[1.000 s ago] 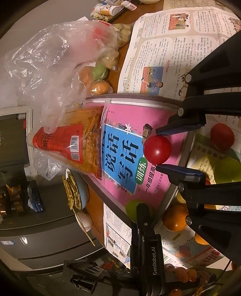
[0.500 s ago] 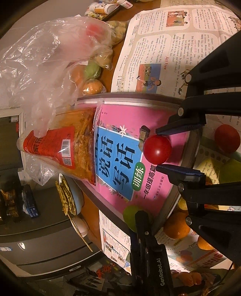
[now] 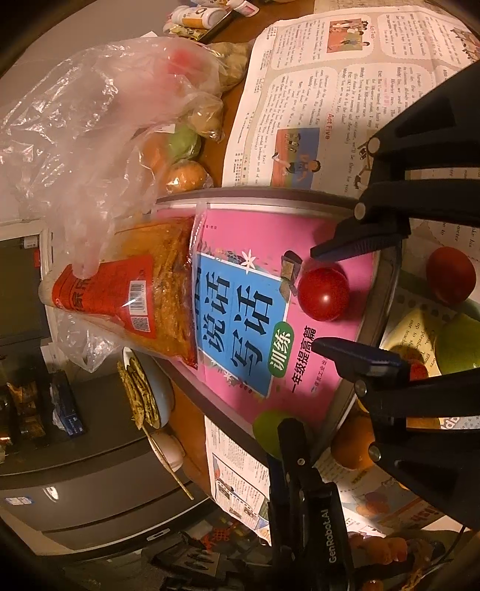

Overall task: Organize fruits
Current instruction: 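Carry the apple with the left tool onto the pink book while the right tool places the tomato there, then open both tools and withdraw them from the tray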

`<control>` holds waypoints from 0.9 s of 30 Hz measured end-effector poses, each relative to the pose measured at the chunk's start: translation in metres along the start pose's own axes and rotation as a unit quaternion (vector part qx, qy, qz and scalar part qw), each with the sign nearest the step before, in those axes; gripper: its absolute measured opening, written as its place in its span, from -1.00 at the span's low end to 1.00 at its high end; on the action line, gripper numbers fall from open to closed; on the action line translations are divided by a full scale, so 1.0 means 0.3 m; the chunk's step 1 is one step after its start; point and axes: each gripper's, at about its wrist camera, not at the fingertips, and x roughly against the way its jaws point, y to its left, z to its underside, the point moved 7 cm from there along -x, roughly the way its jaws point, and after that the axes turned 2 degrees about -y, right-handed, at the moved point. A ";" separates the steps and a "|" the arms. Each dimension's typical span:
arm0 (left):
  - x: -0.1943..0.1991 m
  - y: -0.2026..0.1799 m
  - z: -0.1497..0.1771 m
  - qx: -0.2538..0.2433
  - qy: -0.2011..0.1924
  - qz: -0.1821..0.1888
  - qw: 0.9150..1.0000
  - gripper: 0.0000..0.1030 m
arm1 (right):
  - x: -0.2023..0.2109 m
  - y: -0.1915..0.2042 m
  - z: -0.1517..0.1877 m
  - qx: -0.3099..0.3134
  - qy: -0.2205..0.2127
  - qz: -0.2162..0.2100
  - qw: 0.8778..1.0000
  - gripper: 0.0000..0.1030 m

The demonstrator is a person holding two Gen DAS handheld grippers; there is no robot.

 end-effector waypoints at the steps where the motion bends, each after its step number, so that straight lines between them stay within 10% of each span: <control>1: 0.000 0.000 0.000 0.000 0.000 0.000 1.000 -0.10 | 0.005 0.000 -0.001 -0.001 -0.002 -0.001 1.000 -0.15; 27: 0.111 0.007 0.001 0.006 -0.031 -0.010 0.999 0.39 | 0.151 -0.008 0.002 -0.013 -0.049 0.007 0.999 0.33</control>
